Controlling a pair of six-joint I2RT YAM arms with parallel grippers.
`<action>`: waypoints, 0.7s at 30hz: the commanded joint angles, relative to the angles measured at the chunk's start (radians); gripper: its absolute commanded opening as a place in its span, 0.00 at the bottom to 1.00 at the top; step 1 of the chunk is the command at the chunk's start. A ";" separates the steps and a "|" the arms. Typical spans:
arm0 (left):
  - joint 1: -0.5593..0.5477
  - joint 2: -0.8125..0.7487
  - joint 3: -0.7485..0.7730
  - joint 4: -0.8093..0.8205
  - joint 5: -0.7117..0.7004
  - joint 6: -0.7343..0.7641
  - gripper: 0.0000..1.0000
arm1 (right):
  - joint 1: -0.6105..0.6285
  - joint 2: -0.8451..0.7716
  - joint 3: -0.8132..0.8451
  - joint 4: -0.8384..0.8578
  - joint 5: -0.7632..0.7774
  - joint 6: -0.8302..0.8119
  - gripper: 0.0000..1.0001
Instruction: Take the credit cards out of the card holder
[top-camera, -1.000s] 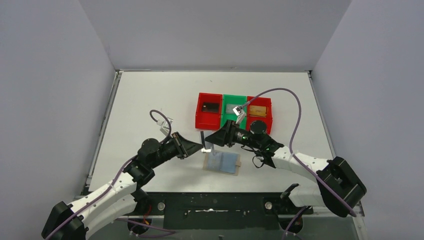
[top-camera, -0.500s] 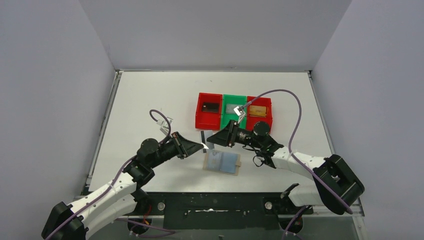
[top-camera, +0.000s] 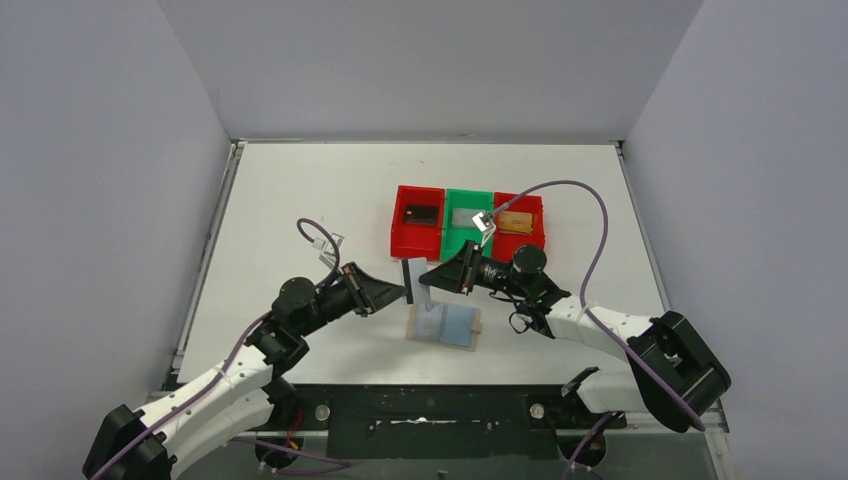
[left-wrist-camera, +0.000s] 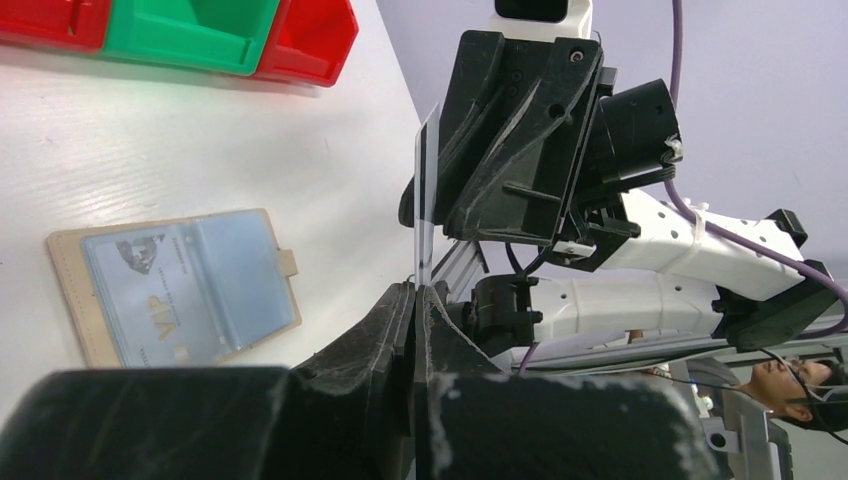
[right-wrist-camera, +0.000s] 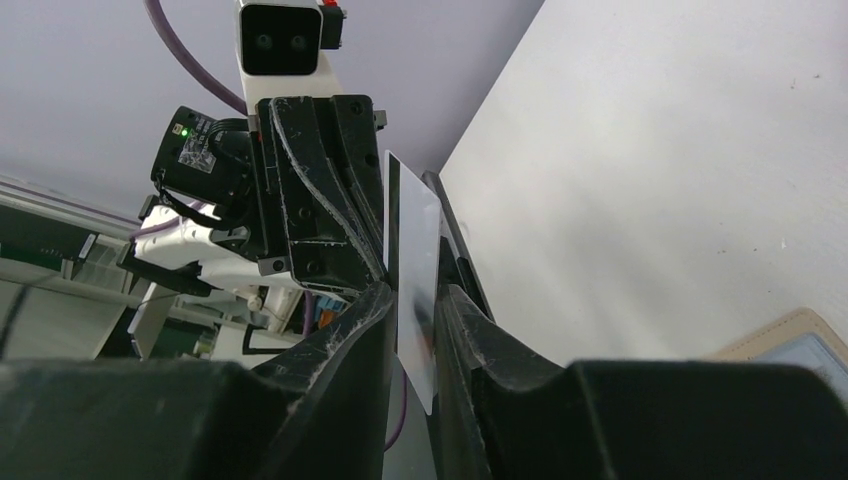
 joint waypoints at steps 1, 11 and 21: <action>0.004 0.008 0.042 0.077 0.005 -0.002 0.00 | 0.000 -0.035 -0.006 0.098 -0.034 0.010 0.21; 0.005 -0.006 0.024 0.065 -0.014 -0.014 0.00 | -0.007 -0.047 -0.016 0.112 -0.021 0.008 0.00; 0.004 -0.063 0.091 -0.151 -0.112 0.044 0.73 | -0.025 -0.170 0.043 -0.221 0.110 -0.200 0.00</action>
